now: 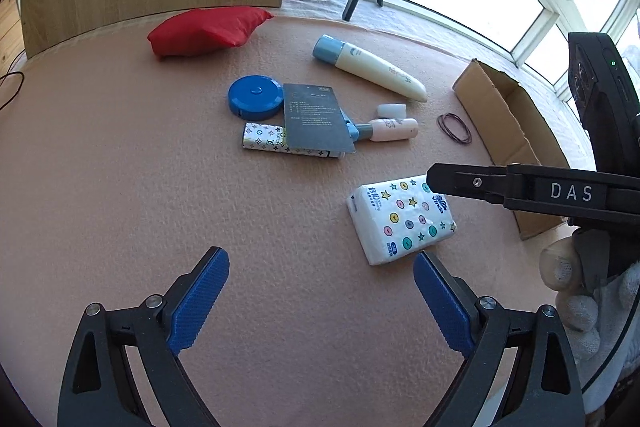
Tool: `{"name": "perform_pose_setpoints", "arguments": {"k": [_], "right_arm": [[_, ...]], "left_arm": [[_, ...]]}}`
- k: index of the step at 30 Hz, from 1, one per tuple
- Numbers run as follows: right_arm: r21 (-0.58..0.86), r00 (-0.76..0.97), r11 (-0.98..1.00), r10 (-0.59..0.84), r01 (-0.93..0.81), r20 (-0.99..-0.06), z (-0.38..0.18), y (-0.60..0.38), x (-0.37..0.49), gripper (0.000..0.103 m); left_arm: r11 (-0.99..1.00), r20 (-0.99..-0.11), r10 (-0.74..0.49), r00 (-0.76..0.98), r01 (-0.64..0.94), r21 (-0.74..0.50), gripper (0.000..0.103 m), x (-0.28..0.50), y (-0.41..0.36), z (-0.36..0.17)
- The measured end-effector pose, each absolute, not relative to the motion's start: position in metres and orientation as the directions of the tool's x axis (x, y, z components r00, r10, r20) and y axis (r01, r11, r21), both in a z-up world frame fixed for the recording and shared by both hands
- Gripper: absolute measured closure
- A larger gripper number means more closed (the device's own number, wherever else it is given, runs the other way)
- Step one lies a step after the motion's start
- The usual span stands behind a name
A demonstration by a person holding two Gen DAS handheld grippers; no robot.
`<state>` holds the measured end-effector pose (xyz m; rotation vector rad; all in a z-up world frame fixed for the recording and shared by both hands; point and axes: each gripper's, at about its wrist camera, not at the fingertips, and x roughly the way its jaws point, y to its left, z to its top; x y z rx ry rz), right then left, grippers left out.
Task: Organize objects
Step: 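Lift the tissue pack with the right gripper and carry it over the cardboard box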
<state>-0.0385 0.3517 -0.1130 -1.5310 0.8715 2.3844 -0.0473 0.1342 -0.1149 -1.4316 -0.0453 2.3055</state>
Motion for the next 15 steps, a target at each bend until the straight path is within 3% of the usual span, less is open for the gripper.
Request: {"name": "perform_pose_setpoints", "arguments": {"k": [4, 10, 15], "right_arm": [[0.404, -0.445, -0.811, -0.203, -0.423, -0.872, -0.121, 0.350, -0.041, 0.041], [0.425, -0.435, -0.810, -0.238, -0.404, -0.868, -0.127, 0.347, -0.044, 0.042], [0.440, -0.425, -0.806, -0.265, -0.395, -0.866, -0.133, 0.347, -0.044, 0.054]], "left_arm": [[-0.891, -0.849, 0.390, -0.356, -0.380, -0.250, 0.012, -0.050, 0.153, -0.121], [-0.872, -0.856, 0.418, -0.305, -0.399, -0.284, 0.025, -0.055, 0.167, -0.132], [-0.858, -0.851, 0.449, -0.274, -0.399, -0.324, 0.040, -0.059, 0.173, -0.137]]}}
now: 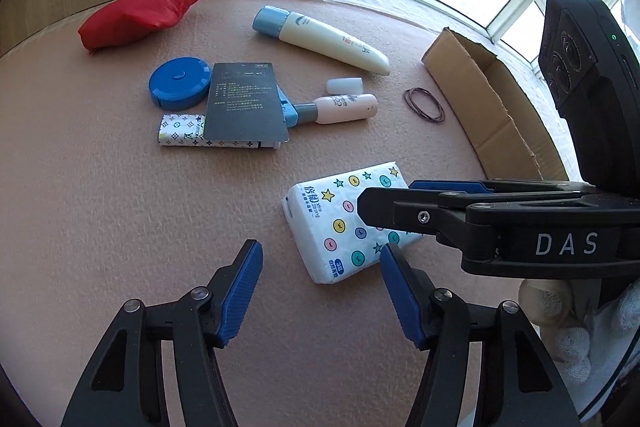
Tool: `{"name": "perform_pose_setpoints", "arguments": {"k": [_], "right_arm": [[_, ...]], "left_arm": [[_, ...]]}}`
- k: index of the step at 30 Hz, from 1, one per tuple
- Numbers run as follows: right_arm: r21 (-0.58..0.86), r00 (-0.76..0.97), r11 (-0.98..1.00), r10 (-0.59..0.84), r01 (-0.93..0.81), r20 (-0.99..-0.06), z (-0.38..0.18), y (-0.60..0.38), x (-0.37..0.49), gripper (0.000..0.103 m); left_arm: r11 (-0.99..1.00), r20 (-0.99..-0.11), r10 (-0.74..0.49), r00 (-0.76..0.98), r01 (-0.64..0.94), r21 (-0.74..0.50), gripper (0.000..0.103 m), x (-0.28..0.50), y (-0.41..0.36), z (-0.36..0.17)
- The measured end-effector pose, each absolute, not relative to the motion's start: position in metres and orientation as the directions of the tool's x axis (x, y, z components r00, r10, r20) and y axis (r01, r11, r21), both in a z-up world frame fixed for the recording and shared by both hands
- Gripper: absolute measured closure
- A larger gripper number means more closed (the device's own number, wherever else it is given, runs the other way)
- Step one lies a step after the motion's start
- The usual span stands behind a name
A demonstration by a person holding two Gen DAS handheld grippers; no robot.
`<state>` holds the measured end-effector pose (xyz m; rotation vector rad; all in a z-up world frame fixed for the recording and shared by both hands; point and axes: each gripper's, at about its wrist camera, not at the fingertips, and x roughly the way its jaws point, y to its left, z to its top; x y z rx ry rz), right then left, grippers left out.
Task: Organize objects
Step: 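Lift the tissue pack with the right gripper and carry it over the cardboard box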
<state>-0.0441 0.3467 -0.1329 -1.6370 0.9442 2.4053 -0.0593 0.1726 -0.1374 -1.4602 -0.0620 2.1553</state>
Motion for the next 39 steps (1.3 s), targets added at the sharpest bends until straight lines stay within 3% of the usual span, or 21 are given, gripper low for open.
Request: {"name": "perform_pose_setpoints", "arguments": {"k": [9, 21, 39], "right_arm": [[0.462, -0.431, -0.800, -0.288, -0.382, -0.855, -0.137, 0.347, -0.043, 0.065], [0.458, -0.505, -0.792, -0.225, -0.402, -0.833, -0.101, 0.371, -0.013, 0.067], [0.432, -0.600, -0.700, -0.006, -0.569, -0.800, -0.050, 0.475, 0.088, 0.067]], "left_arm": [[-0.825, -0.828, 0.511, -0.232, -0.403, -0.396, 0.054, -0.061, 0.175, -0.141], [-0.800, -0.805, 0.527, -0.273, -0.478, -0.361, 0.054, -0.054, 0.208, -0.105], [-0.637, -0.738, 0.634, -0.229, -0.696, -0.331, 0.054, -0.039, 0.355, -0.047]]}}
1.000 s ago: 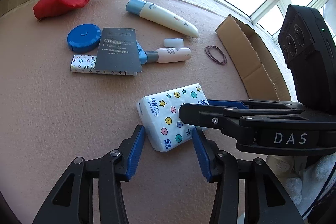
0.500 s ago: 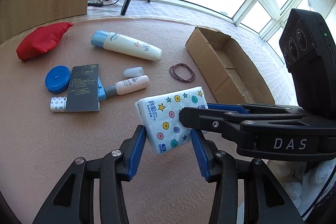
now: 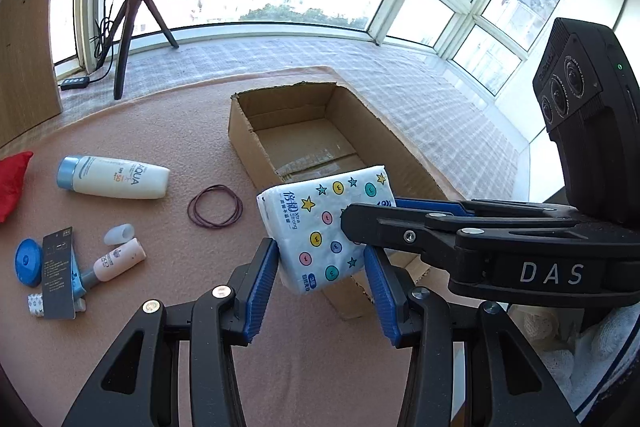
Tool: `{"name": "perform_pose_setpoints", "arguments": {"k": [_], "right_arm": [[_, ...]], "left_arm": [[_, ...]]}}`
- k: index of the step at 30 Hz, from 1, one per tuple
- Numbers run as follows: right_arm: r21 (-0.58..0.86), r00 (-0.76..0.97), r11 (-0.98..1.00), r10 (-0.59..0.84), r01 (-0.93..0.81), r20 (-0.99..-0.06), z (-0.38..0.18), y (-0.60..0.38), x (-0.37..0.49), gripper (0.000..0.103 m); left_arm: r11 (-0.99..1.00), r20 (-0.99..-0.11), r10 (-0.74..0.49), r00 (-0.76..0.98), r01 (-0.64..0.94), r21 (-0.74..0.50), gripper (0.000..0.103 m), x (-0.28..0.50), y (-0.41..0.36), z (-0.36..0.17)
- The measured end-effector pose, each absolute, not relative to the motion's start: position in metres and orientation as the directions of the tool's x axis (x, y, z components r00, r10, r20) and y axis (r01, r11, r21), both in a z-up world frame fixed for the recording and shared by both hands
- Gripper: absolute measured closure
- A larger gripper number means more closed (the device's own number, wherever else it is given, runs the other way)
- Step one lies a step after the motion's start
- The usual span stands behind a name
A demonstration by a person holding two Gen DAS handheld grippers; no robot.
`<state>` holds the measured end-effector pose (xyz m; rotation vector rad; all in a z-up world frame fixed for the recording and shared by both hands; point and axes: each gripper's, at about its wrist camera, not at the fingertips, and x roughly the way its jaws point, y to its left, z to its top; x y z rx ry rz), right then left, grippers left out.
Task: Organize objects
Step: 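Lift the tissue pack with the right gripper and carry it over the cardboard box, then open the right gripper to drop the tissue pack into the box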
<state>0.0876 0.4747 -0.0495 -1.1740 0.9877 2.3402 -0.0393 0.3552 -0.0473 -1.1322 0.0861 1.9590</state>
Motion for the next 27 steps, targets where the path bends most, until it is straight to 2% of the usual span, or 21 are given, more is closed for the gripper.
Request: {"name": "perform_pose_setpoints", "arguments": {"k": [8, 12, 16, 27], "right_arm": [[0.371, -0.575, -0.660, 0.115, -0.654, -0.810, -0.045, 0.514, 0.124, 0.066], [0.330, -0.538, -0.633, 0.165, -0.700, -0.827, -0.043, 0.526, 0.133, 0.059], [0.269, -0.498, -0.655, 0.188, -0.706, -0.846, -0.039, 0.523, 0.127, 0.057], [0.256, -0.531, -0.748, 0.149, -0.613, -0.834, -0.024, 0.465, 0.084, 0.050]], "left_arm": [[-0.585, -0.745, 0.636, -0.201, -0.755, -0.296, 0.054, -0.036, 0.425, -0.046], [-0.609, -0.763, 0.603, -0.231, -0.752, -0.253, 0.046, -0.035, 0.435, -0.043], [-0.643, -0.748, 0.603, -0.277, -0.724, -0.251, 0.043, -0.039, 0.411, -0.034], [-0.795, -0.740, 0.500, -0.451, -0.578, -0.185, 0.037, -0.053, 0.297, -0.016]]}}
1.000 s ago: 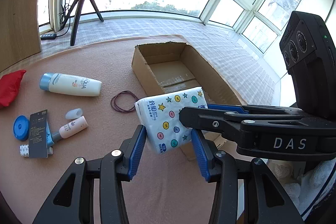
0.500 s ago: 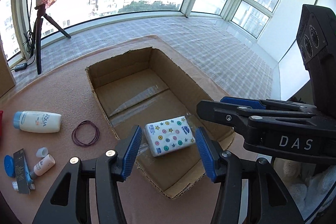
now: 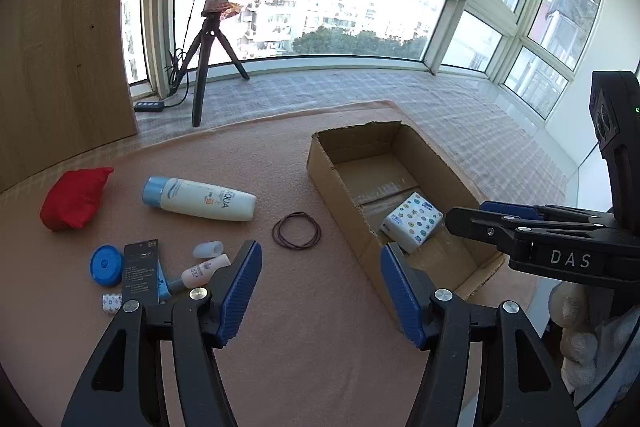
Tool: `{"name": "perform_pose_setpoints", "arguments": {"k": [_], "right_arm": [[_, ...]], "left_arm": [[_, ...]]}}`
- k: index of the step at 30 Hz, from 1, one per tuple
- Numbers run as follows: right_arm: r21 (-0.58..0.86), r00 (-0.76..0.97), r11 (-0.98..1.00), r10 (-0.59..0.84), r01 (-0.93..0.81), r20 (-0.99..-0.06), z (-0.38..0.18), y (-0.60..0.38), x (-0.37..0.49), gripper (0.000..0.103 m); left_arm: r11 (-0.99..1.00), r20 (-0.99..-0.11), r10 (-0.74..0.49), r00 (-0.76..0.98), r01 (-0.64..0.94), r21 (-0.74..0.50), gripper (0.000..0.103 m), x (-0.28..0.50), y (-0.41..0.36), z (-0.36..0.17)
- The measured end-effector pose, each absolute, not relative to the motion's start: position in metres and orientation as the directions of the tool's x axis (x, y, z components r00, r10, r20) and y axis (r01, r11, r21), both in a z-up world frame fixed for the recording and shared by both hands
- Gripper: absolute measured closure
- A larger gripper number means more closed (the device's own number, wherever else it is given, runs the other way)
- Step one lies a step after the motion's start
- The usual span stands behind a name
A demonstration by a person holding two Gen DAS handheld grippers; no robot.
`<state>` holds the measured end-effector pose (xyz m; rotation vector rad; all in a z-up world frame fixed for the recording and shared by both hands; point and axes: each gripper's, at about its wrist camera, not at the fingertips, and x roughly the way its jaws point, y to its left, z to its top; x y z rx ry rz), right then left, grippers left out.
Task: Organize objects
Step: 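Open the right gripper to drop the tissue pack into the box, then withdraw the right gripper and move it toward the dark card package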
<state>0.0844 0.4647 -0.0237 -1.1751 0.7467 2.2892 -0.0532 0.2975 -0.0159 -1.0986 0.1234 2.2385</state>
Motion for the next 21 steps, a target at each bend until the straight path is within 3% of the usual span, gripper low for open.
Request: {"name": "perform_pose_setpoints", "arguments": {"k": [6, 21], "right_arm": [[0.208, -0.540, -0.814, 0.148, -0.542, -0.829, -0.019, 0.413, 0.052, 0.045], [0.160, -0.536, -0.907, 0.082, -0.389, -0.840, -0.036, 0.312, -0.012, 0.045]], "left_arm": [[-0.868, -0.714, 0.420, -0.560, -0.476, -0.138, 0.027, -0.047, 0.231, -0.002], [-0.969, -0.698, 0.233, -0.677, -0.225, -0.105, 0.016, -0.033, 0.103, 0.001]]}}
